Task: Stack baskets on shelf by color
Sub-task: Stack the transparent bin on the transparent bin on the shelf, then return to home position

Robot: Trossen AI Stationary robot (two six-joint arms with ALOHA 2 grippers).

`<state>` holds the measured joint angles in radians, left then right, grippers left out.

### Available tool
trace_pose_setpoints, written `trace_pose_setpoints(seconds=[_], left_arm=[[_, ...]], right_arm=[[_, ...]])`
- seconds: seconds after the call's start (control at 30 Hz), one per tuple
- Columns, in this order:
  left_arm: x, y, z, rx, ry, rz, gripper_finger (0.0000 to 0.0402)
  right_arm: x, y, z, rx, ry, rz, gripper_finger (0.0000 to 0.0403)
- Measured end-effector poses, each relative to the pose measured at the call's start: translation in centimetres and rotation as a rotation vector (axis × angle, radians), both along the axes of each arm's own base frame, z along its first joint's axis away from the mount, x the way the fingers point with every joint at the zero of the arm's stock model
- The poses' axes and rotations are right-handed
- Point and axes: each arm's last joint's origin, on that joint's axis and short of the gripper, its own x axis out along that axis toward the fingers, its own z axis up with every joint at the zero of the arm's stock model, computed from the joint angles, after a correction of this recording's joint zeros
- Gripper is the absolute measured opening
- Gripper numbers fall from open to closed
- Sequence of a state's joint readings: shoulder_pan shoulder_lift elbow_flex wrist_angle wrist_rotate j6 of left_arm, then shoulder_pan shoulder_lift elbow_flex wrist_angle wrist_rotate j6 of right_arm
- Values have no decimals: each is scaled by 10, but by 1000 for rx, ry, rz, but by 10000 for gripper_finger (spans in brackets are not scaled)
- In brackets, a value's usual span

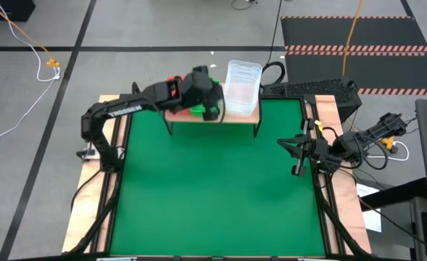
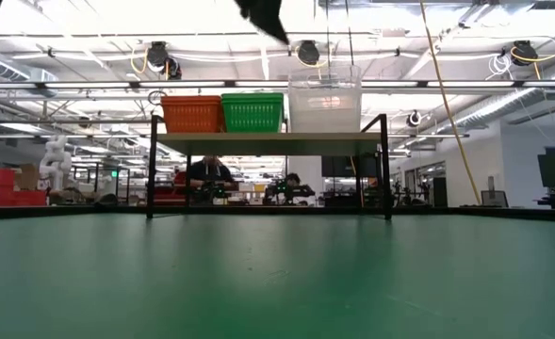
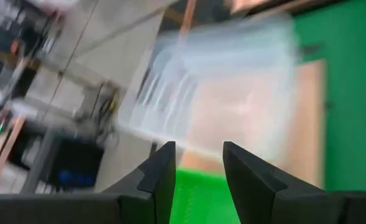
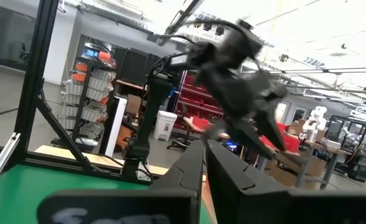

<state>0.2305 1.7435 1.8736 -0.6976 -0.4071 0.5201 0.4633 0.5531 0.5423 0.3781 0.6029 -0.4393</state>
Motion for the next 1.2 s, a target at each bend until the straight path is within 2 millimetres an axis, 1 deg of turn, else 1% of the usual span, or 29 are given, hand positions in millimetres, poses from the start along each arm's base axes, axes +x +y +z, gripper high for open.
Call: trace_pose_setpoints(seconds=[0.1, 0.2, 0.27, 0.37, 0.47, 0.57, 0.63, 0.87, 1.0, 1.1, 1.13, 1.2], left_arm=[[-2, 28, -11, -25, 28, 88, 136], [-2, 53, -21, -67, 18, 176, 136], [-2, 66, -29, -94, 16, 226, 136], [0, 76, -39, -133, 33, 245, 136], [8, 73, -48, -167, 46, 197, 136], [14, 65, -50, -172, 53, 152, 136], [20, 59, -51, -165, 40, 133, 136], [30, 34, -53, -155, 62, 54, 136], [32, 26, -53, -122, 82, 45, 136], [24, 20, -47, -32, 144, 127, 136], [18, 17, -42, 9, 162, 163, 136], [-2, 7, -23, 50, 173, 212, 136]], right_arm=[[0, 0, 0, 0, 0, -1, 13], [0, 0, 0, -7, 1, -4, 13], [0, 0, 0, -15, 3, -6, 13], [0, 0, 0, -19, 4, -8, 13], [0, 0, 0, -19, 5, -13, 13], [0, -1, 0, -15, 8, -30, 13], [0, -1, 0, -14, 9, -32, 13], [0, -1, 0, -13, 9, -31, 13], [0, -1, 0, -12, 9, -31, 13], [1, 0, -1, -17, 18, -31, 13], [1, 0, -2, -18, 20, -31, 13], [4, 1, -2, -17, 21, -31, 13]])
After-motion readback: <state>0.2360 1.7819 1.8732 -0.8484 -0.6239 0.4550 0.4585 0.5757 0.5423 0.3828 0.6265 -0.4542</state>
